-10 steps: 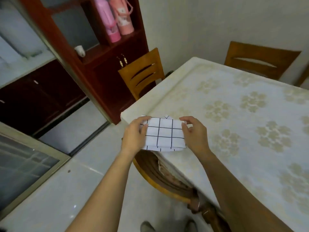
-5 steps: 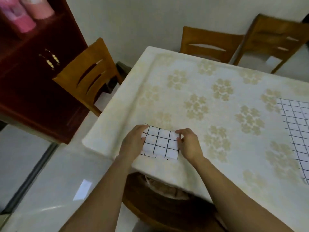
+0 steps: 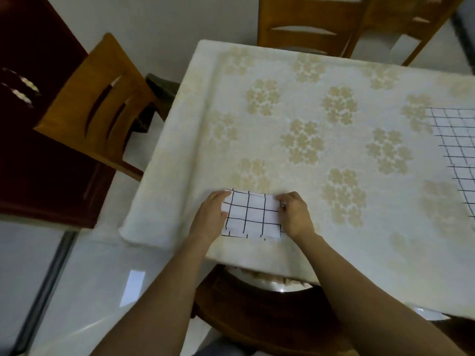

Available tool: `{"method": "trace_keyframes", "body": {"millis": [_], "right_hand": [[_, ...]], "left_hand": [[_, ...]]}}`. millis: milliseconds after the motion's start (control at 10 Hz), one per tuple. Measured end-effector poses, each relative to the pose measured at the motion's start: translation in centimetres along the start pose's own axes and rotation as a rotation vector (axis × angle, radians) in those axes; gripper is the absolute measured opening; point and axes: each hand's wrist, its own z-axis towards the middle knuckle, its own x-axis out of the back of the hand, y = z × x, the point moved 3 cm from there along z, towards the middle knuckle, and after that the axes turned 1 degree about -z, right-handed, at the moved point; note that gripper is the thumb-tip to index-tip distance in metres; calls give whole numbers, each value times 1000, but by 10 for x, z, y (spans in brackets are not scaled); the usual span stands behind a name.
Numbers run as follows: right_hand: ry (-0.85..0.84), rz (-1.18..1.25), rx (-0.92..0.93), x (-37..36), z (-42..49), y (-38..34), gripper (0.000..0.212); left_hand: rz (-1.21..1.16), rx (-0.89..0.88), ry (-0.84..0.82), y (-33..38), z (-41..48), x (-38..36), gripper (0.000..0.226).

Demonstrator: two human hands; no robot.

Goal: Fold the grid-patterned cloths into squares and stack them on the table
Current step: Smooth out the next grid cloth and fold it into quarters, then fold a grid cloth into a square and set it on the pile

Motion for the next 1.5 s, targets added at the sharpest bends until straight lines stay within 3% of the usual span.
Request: {"method": "trace_keyframes", "body": {"millis": [100, 500, 600, 700, 800, 900, 1100, 1200, 1500], "right_hand": [[32, 40, -51, -2, 3, 7, 24], [116, 41, -25, -3, 14, 21, 30], [161, -46, 11, 0, 9, 17, 26], [207, -69, 37, -1, 5, 11, 38], [114, -99, 213, -18, -4, -12, 46], [79, -198, 297, -44, -14, -21, 52], [-109, -383, 246, -59, -20, 6, 69], [-140, -474, 196, -57, -20, 15, 62], [-214, -574, 124, -39, -18, 19, 88]], "left_hand": [[1, -11, -11, 1, 4, -3, 60], [-11, 30, -57, 1, 16, -16, 59], [71, 44, -71, 1, 14, -19, 59], [263, 12, 69, 12, 11, -14, 56], [247, -159, 21, 38, 13, -26, 53], [235, -228, -156, 50, 13, -55, 60], [360, -134, -330, 31, 12, -73, 70], [413, -114, -347, 28, 11, -70, 73], [534, -94, -361, 19, 8, -57, 72]]}}
